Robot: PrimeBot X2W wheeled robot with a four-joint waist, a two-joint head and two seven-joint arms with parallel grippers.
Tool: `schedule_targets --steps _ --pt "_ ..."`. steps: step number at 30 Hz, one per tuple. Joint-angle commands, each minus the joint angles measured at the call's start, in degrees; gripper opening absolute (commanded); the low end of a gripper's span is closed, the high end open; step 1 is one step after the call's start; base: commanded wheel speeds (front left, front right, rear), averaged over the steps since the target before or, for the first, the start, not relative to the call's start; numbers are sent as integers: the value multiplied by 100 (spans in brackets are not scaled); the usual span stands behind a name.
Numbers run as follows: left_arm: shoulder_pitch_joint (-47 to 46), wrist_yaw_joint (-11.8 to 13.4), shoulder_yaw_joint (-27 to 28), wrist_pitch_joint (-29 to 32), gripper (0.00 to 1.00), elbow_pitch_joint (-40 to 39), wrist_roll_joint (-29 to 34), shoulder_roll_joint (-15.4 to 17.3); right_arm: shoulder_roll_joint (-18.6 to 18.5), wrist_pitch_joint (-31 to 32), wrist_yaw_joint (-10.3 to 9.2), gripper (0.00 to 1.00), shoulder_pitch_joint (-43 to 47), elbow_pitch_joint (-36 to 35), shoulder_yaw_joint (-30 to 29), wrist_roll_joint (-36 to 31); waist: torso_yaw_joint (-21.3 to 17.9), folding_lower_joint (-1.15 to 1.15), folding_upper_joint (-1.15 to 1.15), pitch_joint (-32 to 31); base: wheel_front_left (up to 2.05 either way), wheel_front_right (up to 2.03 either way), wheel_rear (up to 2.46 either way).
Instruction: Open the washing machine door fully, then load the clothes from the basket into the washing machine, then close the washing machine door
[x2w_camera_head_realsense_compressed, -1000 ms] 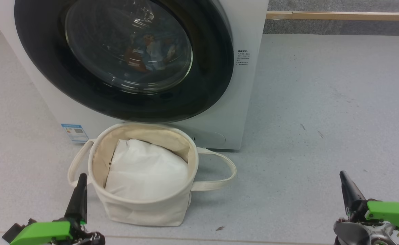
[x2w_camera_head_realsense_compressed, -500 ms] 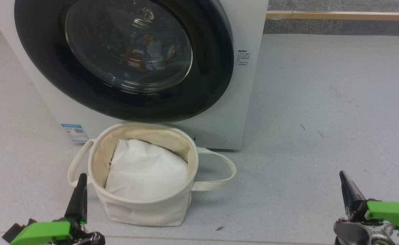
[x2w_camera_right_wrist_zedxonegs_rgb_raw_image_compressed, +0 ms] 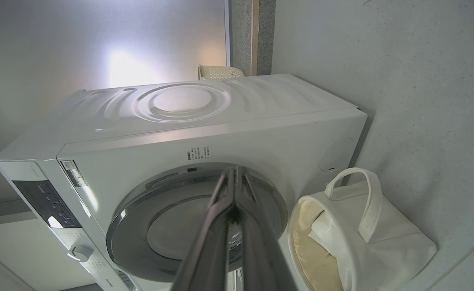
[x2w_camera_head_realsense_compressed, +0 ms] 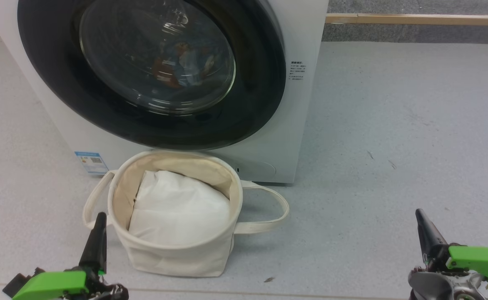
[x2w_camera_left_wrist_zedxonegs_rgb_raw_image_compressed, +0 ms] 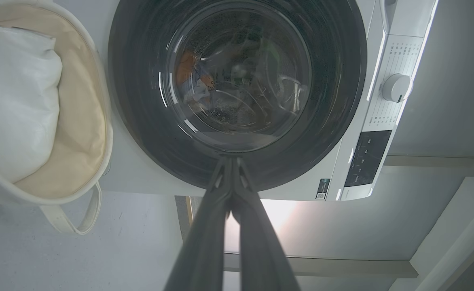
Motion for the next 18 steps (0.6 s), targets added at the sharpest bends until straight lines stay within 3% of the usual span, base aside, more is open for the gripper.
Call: schedule_targets --steps 1,18 --pt "-240 2 198 44 0 -221 -15 27 -109 -38 1 0 -255 -223 131 62 0 0 0 0 0 0 0" --pt "-240 2 198 44 0 -222 -15 27 -156 -89 1 0 -251 -231 194 117 0 0 0 0 0 0 0"
